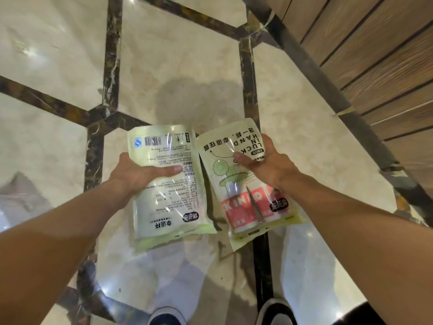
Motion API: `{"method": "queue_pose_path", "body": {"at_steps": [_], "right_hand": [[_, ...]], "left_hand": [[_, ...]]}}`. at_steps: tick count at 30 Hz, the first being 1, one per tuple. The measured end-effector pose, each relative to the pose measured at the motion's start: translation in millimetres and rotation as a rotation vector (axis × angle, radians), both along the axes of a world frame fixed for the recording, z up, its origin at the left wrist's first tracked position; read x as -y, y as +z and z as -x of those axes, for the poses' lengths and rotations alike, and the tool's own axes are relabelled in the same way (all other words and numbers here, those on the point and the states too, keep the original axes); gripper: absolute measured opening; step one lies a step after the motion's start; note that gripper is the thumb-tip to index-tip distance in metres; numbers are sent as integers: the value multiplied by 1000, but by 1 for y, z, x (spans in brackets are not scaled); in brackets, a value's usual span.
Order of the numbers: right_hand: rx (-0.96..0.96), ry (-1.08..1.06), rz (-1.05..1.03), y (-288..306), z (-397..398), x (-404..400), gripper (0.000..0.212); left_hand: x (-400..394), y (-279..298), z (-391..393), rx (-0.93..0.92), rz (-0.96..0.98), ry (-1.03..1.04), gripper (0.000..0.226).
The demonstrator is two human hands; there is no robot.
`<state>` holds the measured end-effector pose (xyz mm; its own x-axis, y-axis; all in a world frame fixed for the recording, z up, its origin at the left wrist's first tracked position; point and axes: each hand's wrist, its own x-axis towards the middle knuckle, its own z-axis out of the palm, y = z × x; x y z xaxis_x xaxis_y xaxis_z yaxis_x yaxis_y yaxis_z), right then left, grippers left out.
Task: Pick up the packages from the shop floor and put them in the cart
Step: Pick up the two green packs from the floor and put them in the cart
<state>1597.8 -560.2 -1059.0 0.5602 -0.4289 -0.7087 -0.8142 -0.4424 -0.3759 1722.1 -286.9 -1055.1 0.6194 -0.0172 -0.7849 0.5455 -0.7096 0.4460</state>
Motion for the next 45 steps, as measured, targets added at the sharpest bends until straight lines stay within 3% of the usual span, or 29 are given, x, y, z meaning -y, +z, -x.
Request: {"method": "queue_pose_path", "body": {"at_steps": [3,6,11,14,20,24,29,33,39,45], "right_hand": [[29,-57,-40,-2,-2,1,88],[82,-88,-33,-3,-6,4,84],[133,-103,24,6,-7,7,91],[123,-85,67,23,4,1,83],[194,-165,79,111,49,-11,80],[254,-220,77,203,75,-11,80],[387,-213,100,351,94,-3,95],[443,-204,149,480,96,7,73],[578,-307,260,691,127,19,80],[742,-501,481,855,191,34,80]], "left_hand": [[8,4,0,4,101,39,94],[15,3,-2,11,169,97,109],[30,18,5,114,162,69,70],[29,33,23,156,135,113,93],[24,108,75,226,144,112,95],[24,202,97,311,126,143,93],[34,348,99,326,134,96,90],[46,483,90,395,145,21,87],[83,694,78,500,271,-168,85],[147,865,90,617,477,-390,89]]}}
